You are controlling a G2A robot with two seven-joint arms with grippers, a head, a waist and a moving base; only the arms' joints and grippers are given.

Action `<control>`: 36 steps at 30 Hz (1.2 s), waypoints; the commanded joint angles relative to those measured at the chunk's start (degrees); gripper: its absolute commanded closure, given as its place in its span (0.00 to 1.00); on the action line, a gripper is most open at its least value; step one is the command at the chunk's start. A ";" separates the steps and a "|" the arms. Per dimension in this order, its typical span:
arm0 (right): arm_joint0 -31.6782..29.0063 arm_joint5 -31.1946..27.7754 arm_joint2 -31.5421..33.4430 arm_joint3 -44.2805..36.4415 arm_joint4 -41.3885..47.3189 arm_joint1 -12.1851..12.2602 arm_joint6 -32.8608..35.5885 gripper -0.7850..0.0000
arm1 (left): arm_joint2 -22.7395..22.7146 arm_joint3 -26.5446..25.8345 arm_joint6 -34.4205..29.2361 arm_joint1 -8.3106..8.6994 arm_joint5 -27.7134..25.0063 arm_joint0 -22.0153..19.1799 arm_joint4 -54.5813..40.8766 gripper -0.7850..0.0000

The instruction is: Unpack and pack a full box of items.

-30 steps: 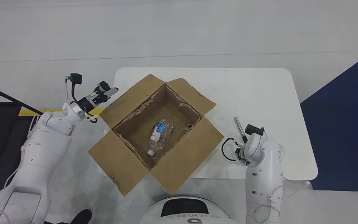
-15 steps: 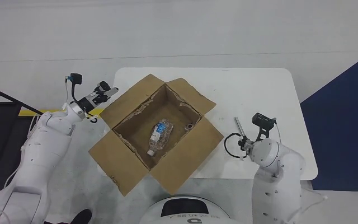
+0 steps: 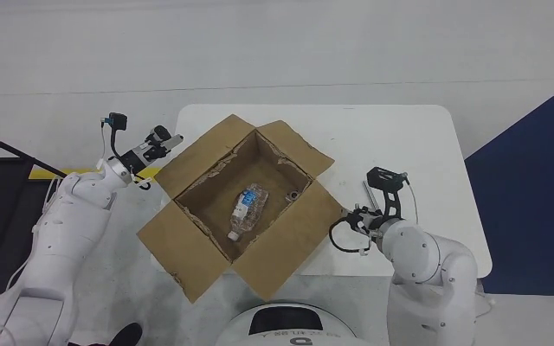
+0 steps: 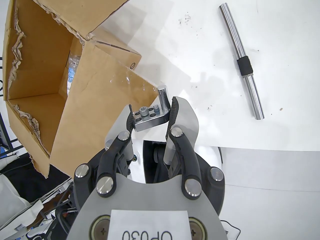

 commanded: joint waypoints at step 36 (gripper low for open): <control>56.33 -6.24 -40.88 76.06 12.41 -6.54 -3.76 0.90 | 0.00 0.01 0.00 0.00 0.00 0.00 0.00 0.00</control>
